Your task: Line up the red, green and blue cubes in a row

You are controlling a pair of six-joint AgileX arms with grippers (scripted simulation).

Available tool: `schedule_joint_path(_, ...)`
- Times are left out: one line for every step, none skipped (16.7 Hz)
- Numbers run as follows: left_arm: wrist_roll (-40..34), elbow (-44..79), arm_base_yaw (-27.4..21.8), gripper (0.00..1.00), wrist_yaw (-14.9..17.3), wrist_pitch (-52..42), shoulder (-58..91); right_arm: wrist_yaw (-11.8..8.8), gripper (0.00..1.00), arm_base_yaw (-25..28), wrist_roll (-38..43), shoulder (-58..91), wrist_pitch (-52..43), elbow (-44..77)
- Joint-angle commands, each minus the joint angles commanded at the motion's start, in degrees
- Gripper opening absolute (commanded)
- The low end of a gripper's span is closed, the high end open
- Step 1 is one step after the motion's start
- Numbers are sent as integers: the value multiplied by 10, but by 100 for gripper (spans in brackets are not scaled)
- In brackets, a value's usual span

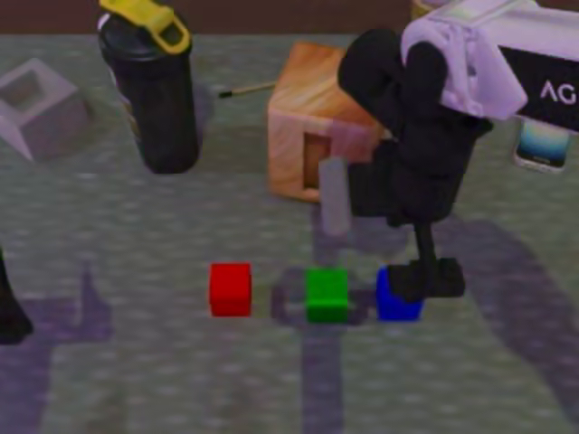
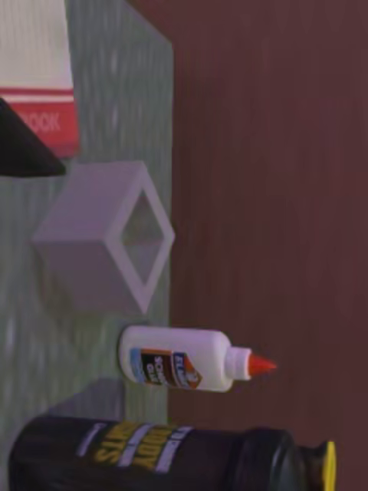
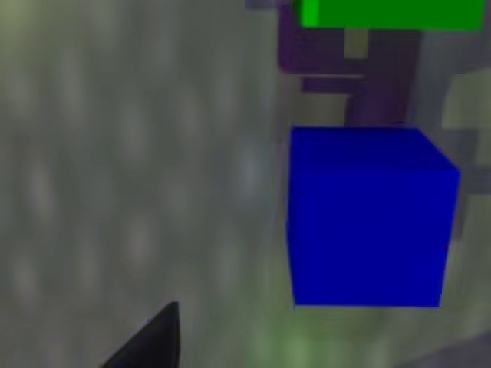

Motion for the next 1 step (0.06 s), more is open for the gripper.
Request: schedule_joint_path(0,0,0,100,0,0,0,0,100,0,0,-2,-4,3)
